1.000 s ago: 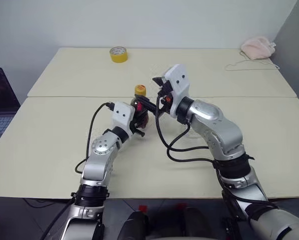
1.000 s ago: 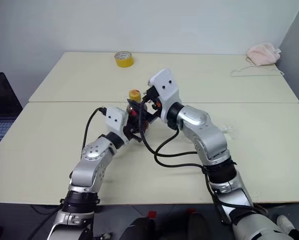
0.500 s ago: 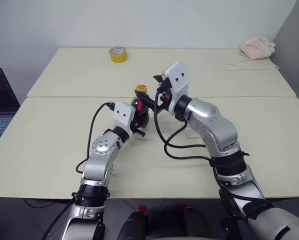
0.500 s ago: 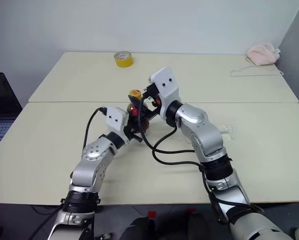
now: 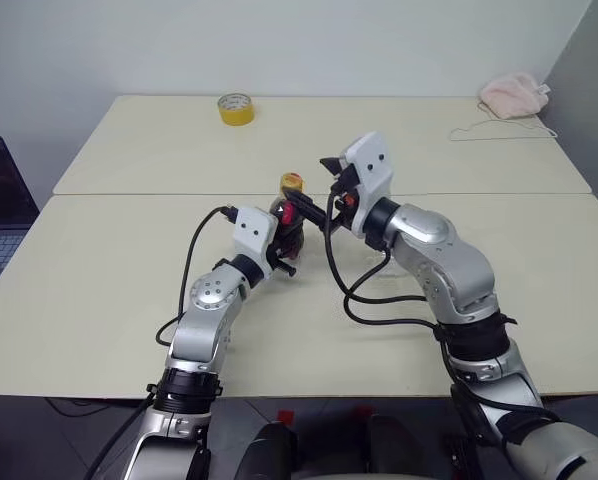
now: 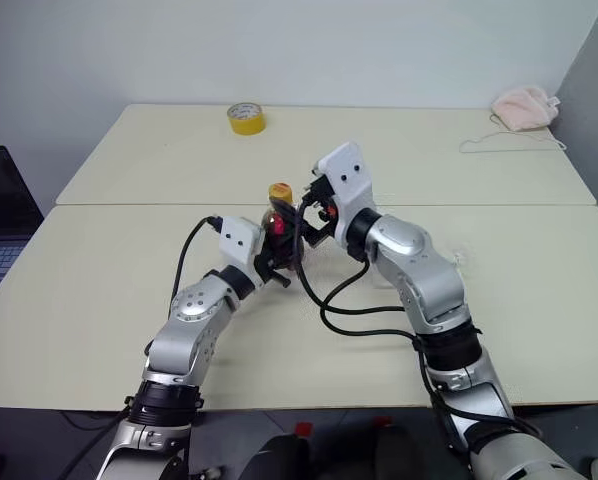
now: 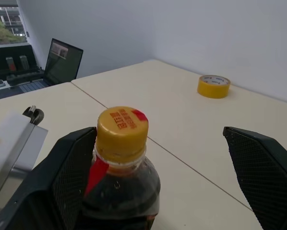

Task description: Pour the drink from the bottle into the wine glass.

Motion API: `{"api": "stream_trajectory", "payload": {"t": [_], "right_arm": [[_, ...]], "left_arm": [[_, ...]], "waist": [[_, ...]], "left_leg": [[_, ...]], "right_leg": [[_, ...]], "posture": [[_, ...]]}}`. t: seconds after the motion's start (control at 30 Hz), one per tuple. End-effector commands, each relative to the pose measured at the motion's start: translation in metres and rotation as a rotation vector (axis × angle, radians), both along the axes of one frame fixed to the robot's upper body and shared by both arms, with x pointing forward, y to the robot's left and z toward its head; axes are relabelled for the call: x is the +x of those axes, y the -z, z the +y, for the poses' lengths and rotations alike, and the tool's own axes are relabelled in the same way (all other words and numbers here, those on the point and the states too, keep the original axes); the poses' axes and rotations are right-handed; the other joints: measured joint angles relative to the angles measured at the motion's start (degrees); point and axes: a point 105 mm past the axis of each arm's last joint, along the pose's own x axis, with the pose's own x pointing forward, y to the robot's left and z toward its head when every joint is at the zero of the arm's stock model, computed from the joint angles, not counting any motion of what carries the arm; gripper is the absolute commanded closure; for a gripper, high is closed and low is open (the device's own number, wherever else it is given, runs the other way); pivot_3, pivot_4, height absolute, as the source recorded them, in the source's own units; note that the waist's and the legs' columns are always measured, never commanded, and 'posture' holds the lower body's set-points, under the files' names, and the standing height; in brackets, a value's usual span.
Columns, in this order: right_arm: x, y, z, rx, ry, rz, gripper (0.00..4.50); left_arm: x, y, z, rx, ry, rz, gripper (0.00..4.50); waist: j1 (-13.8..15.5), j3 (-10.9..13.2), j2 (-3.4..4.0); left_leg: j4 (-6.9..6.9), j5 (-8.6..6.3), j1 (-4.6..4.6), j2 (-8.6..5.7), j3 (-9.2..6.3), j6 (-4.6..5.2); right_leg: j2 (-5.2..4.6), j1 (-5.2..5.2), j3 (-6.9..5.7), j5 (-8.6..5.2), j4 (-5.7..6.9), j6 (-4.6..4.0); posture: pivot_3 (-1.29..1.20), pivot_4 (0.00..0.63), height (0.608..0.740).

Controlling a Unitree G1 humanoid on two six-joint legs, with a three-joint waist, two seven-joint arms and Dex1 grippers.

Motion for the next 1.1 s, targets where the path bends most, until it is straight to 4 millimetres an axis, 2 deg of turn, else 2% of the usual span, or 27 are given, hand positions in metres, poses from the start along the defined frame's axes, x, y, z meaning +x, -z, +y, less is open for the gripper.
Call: {"api": "stream_trajectory", "payload": {"t": [0.03, 0.2, 0.33, 0.47, 0.67, 0.9, 1.1], "right_arm": [[0.006, -0.008, -0.025, 0.027, 0.09, -0.012, 0.0], [0.006, -0.002, -0.04, 0.016, 0.122, 0.01, 0.0], [-0.015, -0.008, -0.018, 0.026, -0.04, 0.016, 0.0], [-0.022, -0.016, -0.004, 0.047, -0.089, 0.011, 0.0], [-0.012, -0.024, 0.017, 0.066, -0.085, -0.016, 0.0], [-0.008, -0.025, 0.025, 0.051, -0.092, -0.032, 0.0], [-0.001, -0.024, 0.02, 0.06, -0.055, -0.029, 0.0]], "left_arm": [[-0.002, -0.025, 0.003, -0.025, -0.001, -0.098, 3.71], [-0.001, -0.026, 0.004, -0.026, -0.004, -0.101, 3.73], [-0.001, -0.025, 0.003, -0.024, -0.001, -0.101, 3.73], [-0.001, -0.025, 0.003, -0.023, 0.001, -0.101, 3.73], [-0.001, -0.026, 0.002, -0.022, 0.006, -0.102, 3.73], [-0.001, -0.026, 0.002, -0.021, 0.008, -0.102, 3.73], [-0.001, -0.025, 0.001, -0.023, 0.009, -0.101, 3.73]], "waist": [[0.0, 0.0, 0.0], [0.1, 0.0, 0.0], [-0.1, 0.0, 0.0], [0.0, 0.0, 0.0], [-0.1, 0.0, 0.01], [0.1, 0.0, 0.01], [0.0, 0.0, 0.01]], "left_leg": [[0.0, 0.0, 0.0, 0.0, 0.0, 0.0], [0.0, 0.0, 0.0, -0.01, 0.02, 0.0], [-0.02, 0.0, 0.0, 0.02, 0.02, 0.0], [-0.01, 0.0, 0.0, 0.02, 0.01, 0.0], [-0.01, 0.0, 0.02, 0.02, -0.01, 0.0], [0.01, 0.0, 0.01, -0.02, 0.0, 0.0], [0.0, 0.0, 0.01, -0.01, 0.0, 0.0]], "right_leg": [[0.0, 0.01, -0.01, 0.0, -0.01, 0.0], [0.0, 0.02, 0.01, 0.0, -0.02, 0.0], [0.01, 0.0, 0.0, 0.0, -0.01, 0.0], [0.01, 0.02, 0.0, 0.0, -0.01, 0.0], [0.01, 0.0, -0.01, 0.0, 0.02, 0.0], [-0.01, 0.02, -0.01, 0.0, -0.01, 0.0], [-0.01, 0.0, 0.0, 0.0, 0.0, 0.0]], "posture": [[0.0, 0.15, 0.74], [0.0, 0.15, 0.74], [0.0, 0.15, 0.74], [0.0, 0.15, 0.74], [0.0, 0.15, 0.74], [0.0, 0.15, 0.74], [0.0, 0.15, 0.74]]}}
